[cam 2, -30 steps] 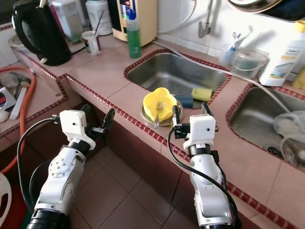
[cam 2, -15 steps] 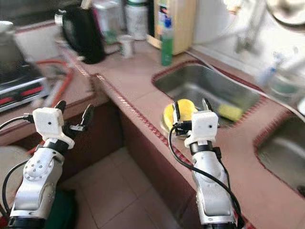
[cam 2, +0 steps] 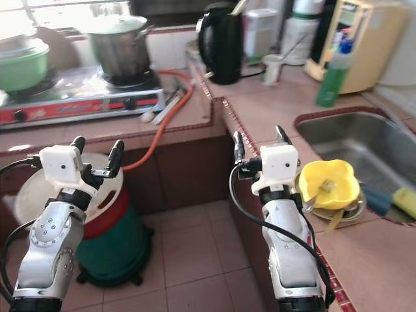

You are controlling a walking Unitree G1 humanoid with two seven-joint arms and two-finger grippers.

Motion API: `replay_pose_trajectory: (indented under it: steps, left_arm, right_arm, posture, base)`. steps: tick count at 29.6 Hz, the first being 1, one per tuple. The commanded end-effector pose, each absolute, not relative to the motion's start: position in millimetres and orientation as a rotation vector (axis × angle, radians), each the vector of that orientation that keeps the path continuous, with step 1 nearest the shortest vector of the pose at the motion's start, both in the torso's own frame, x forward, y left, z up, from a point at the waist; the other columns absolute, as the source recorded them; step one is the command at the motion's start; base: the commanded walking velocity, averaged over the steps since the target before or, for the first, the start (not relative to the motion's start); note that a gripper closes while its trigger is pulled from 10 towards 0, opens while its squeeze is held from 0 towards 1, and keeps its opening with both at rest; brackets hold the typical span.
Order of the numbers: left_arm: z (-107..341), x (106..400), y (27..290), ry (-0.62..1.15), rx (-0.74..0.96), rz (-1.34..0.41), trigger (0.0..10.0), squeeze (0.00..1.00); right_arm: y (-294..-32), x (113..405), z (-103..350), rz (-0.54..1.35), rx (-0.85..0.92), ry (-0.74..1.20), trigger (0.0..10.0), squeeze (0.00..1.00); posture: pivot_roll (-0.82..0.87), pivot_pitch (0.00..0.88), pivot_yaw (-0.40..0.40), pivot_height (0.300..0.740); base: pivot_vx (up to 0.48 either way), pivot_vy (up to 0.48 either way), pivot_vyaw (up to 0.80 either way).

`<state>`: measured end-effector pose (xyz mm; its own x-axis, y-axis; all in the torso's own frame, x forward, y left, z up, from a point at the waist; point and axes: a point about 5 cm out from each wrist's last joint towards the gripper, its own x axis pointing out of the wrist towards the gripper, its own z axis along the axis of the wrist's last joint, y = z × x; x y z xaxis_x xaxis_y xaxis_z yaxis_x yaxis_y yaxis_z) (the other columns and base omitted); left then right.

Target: Kitchen organization

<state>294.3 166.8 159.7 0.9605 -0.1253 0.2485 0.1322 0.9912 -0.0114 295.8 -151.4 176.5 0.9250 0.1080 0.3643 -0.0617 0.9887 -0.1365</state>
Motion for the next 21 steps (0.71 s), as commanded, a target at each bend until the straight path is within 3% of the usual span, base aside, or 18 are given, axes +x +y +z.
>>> replay_pose_trajectory:
  steps: [1, 21]
  left_arm:
    - [159.8, 295.5, 166.4, -0.243, -0.012, -0.133, 10.0, 0.00]
    - [143.5, 306.5, 166.4, -0.184, -0.013, -0.074, 10.0, 0.00]
  right_arm:
    - [-150.9, 297.9, 177.7, 0.097, -0.106, -0.383, 10.0, 0.00]
    - [-148.0, 316.6, 163.2, 0.168, -0.114, -0.344, 10.0, 0.00]
  posture:
    - [-0.03, 0.040, -0.001, 0.740]
    - [-0.02, 0.012, -0.019, 0.740]
  base:
    - [0.000, 0.000, 0.00]
    - [0.000, 0.000, 0.00]
